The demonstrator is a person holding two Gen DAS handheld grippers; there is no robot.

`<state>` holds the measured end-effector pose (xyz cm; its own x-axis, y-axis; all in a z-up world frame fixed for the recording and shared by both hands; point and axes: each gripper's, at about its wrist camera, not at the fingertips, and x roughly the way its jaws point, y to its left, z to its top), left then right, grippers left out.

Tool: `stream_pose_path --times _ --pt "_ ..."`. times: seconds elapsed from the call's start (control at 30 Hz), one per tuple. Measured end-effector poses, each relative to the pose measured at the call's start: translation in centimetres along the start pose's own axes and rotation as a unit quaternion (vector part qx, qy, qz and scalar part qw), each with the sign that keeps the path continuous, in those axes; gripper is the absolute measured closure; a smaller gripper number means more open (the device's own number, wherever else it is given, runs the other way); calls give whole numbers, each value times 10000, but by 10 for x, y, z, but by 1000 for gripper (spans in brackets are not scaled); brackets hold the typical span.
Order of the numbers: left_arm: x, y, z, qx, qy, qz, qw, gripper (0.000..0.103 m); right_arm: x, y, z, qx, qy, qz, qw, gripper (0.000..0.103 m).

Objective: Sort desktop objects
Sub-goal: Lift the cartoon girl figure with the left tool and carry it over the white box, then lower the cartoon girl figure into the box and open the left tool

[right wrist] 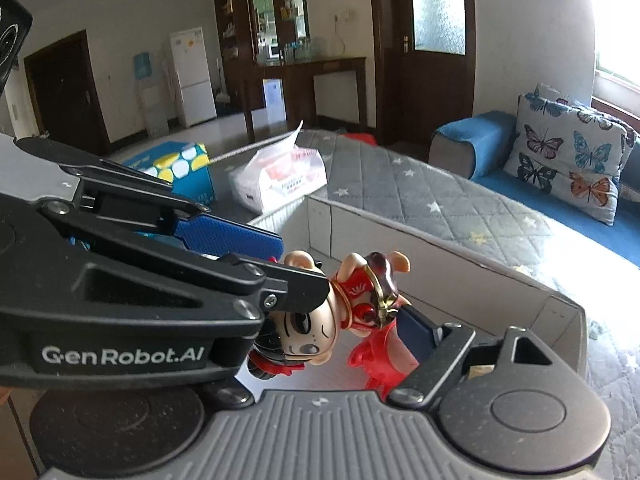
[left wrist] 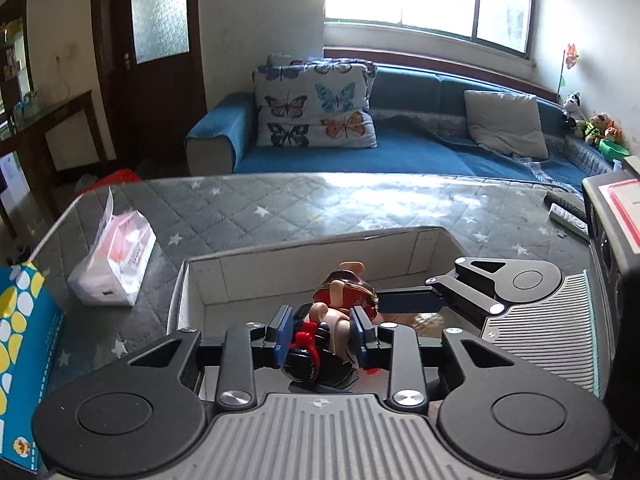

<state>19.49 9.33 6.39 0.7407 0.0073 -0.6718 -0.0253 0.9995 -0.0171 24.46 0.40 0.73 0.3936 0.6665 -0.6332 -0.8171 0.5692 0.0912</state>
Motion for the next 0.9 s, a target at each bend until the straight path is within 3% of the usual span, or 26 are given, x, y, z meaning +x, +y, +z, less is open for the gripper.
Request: stream_pose_path --times 0.37,0.9 --pt "20 15 -3 -237 232 -39 9994 72 29 1 3 -149 460 112 9988 18" --pt "36 33 -8 -557 353 -121 9977 71 54 19 8 -799 767 -199 9936 18"
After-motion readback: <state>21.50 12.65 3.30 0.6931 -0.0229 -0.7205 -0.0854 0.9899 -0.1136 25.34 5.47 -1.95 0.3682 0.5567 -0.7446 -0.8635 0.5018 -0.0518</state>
